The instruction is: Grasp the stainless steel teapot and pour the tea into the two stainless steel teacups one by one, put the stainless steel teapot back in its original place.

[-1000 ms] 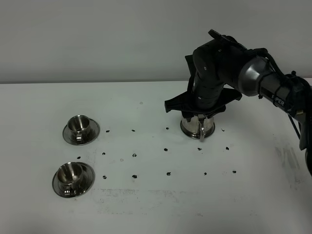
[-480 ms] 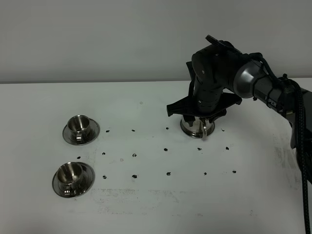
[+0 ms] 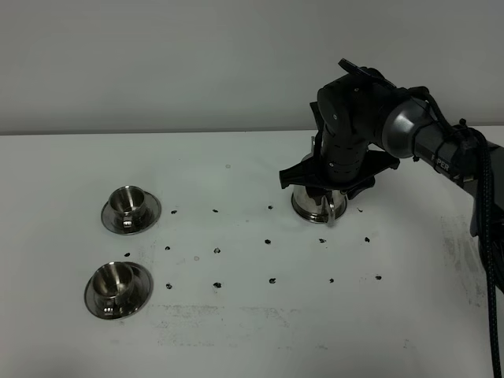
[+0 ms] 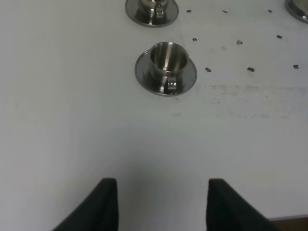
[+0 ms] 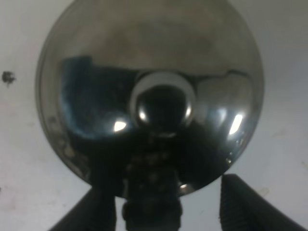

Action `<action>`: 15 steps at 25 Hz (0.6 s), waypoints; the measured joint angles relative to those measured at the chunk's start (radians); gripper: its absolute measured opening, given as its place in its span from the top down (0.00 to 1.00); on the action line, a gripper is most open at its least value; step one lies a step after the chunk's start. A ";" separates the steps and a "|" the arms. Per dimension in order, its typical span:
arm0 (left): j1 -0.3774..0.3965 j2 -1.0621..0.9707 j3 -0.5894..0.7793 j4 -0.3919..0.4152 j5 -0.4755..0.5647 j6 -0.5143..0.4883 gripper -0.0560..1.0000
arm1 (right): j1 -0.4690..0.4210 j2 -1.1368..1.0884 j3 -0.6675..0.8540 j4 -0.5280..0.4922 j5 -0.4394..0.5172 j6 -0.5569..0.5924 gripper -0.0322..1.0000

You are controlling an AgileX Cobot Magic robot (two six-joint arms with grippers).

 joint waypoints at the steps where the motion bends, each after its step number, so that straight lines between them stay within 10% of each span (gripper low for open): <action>1: 0.000 0.000 0.000 0.000 0.000 0.000 0.56 | 0.000 0.000 0.000 0.000 0.000 -0.003 0.51; 15: 0.000 0.000 0.000 0.000 0.000 0.000 0.56 | 0.000 0.000 0.000 0.007 -0.016 -0.013 0.51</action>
